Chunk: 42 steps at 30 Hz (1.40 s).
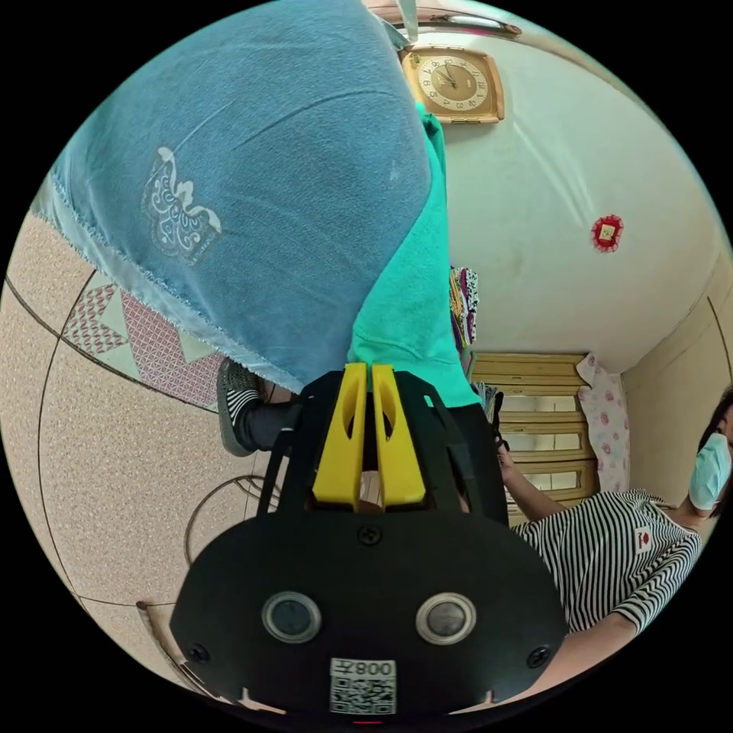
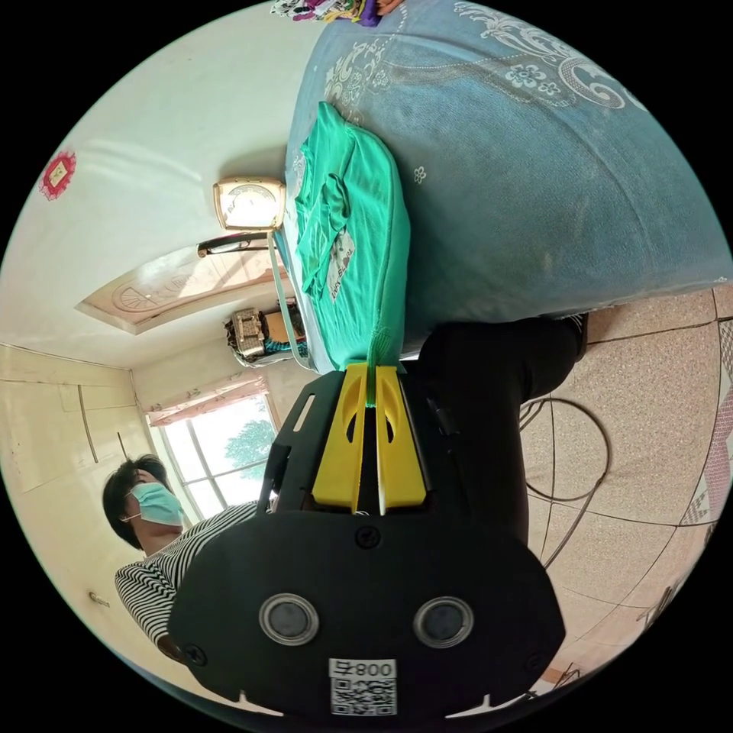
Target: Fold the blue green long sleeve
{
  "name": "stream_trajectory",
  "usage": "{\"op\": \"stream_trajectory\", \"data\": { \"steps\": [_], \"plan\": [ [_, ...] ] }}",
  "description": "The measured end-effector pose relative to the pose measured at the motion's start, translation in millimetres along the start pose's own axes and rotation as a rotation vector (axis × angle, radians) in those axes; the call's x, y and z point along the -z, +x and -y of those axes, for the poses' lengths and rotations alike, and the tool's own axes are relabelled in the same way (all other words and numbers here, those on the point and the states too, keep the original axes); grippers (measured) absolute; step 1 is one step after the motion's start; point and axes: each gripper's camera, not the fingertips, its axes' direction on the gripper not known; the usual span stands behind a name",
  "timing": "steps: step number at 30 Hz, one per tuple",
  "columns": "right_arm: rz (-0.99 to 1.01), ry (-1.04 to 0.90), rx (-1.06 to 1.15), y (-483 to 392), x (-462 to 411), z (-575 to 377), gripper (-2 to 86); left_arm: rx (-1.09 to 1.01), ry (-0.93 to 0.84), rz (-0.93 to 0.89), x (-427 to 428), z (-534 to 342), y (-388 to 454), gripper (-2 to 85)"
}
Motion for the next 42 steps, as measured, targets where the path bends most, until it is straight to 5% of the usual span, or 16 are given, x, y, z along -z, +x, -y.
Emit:
{"op": "stream_trajectory", "data": {
  "steps": [21,42],
  "plan": [
    [0.123,0.043,0.200,-31,-6,-47,1.3,-0.270,0.237,-0.246,96,-43,144,0.8],
    [0.092,0.010,0.192,-44,-55,-43,1.2,0.190,0.241,-0.138,43,-61,12,10.1]
  ]
}}
